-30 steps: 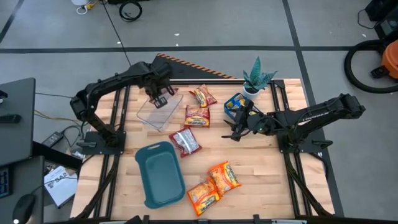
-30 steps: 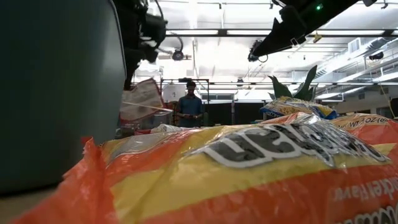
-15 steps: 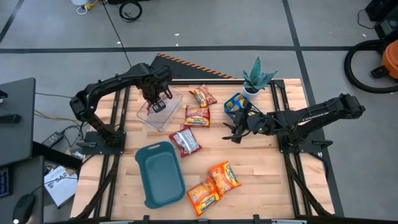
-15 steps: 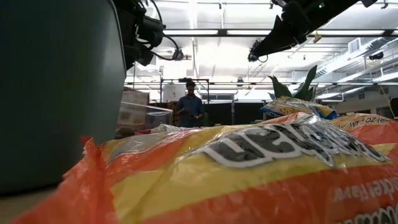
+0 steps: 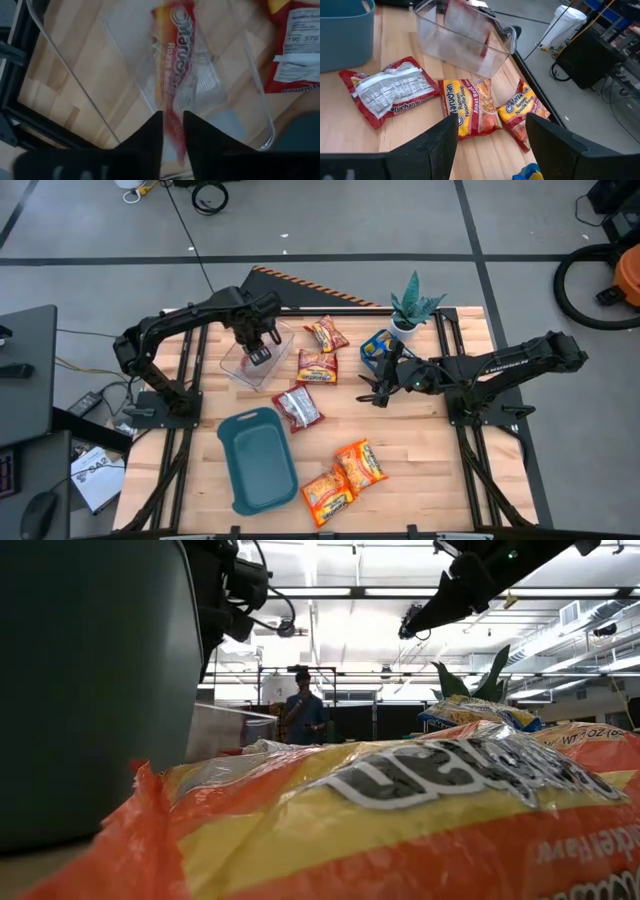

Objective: Sort Maruchan noodles
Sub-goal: Put the red noodle pack into the transparent bin

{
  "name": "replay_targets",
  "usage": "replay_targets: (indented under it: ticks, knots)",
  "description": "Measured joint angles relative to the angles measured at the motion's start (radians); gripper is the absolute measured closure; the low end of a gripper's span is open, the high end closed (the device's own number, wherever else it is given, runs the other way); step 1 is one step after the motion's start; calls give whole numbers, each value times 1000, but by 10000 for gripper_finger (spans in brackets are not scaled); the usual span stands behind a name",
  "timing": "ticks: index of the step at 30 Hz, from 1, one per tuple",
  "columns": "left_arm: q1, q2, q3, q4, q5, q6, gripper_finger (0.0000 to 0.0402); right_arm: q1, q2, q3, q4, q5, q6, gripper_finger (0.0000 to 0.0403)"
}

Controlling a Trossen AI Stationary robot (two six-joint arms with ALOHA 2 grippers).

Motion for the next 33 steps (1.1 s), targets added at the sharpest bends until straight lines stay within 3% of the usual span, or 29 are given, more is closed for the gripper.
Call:
replay_targets:
  ticks: [7, 18, 23, 33]
  knots:
    - [-55, 0, 69, 70, -3, 24, 261, -3, 0, 0, -4, -1, -1, 166]
    - [-259, 78, 51, 575, -103, 138, 258, -33, 2, -28, 5, -3, -29, 171]
    - [-286, 177, 80, 583, -56, 148, 260, -45, 2, -48, 24, -45, -10, 171]
    - [-299, 384, 153, 536, -91, 186, 258, -45, 2, -59, 50, -47, -22, 171]
